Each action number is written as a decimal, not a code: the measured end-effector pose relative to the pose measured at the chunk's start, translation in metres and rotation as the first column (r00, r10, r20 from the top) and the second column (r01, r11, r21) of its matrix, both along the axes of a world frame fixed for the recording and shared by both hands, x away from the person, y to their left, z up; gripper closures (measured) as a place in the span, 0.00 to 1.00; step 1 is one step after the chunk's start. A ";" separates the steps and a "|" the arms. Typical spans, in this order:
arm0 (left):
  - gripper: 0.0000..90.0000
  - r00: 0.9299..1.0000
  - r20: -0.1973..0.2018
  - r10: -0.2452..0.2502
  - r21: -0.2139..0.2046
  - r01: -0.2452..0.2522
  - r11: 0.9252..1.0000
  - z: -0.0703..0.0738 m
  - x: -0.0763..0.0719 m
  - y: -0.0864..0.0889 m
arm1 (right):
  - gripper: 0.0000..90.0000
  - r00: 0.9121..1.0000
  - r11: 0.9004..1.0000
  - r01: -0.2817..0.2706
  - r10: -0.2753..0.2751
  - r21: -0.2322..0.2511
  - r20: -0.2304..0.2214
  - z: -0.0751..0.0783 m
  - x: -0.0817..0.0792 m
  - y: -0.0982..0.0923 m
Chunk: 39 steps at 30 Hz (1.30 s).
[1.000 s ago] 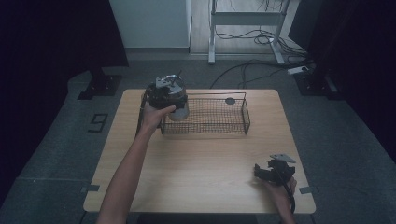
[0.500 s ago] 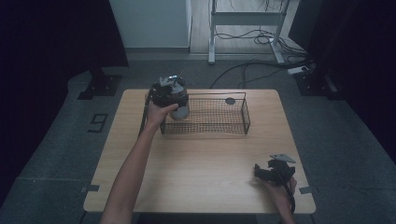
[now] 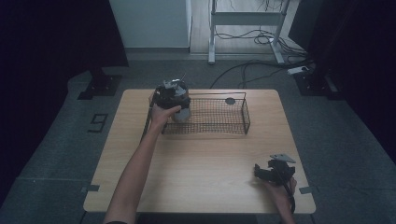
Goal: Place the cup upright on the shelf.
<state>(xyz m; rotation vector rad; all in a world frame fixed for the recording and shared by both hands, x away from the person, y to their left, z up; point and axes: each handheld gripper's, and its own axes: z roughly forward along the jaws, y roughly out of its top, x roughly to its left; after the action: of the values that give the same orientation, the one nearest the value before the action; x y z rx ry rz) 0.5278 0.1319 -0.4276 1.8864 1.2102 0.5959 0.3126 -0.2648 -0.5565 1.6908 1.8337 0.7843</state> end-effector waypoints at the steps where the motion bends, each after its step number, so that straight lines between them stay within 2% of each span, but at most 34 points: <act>1: 0.05 1.000 0.000 0.000 0.000 0.000 1.000 0.000 0.000 0.000 | 0.01 1.000 1.000 0.000 0.000 0.000 0.000 0.000 0.000 0.000; 8: 0.05 1.000 -0.030 0.008 0.010 -0.007 1.000 -0.015 0.004 -0.001 | 0.01 1.000 1.000 0.000 0.000 0.000 0.000 0.000 0.000 0.000; 21: 0.05 0.998 -0.061 0.013 0.019 -0.012 1.000 -0.030 0.005 -0.007 | 0.01 1.000 1.000 0.000 0.000 -0.001 0.000 0.000 0.000 0.000; 32: 0.05 0.998 -0.066 0.017 0.023 -0.016 1.000 -0.035 0.004 -0.008 | 0.01 1.000 1.000 0.001 -0.001 -0.001 0.000 0.000 0.000 0.000; 39: 0.05 0.999 -0.051 0.019 0.023 -0.018 1.000 -0.039 0.001 -0.008 | 0.01 1.000 1.000 0.001 -0.001 -0.001 0.000 0.000 0.000 0.000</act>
<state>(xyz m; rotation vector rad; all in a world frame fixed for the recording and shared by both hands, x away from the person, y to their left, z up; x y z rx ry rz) 0.5288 0.1241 -0.4663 1.9217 1.2598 0.5767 0.3125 -0.2647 -0.5565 1.6908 1.8333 0.7831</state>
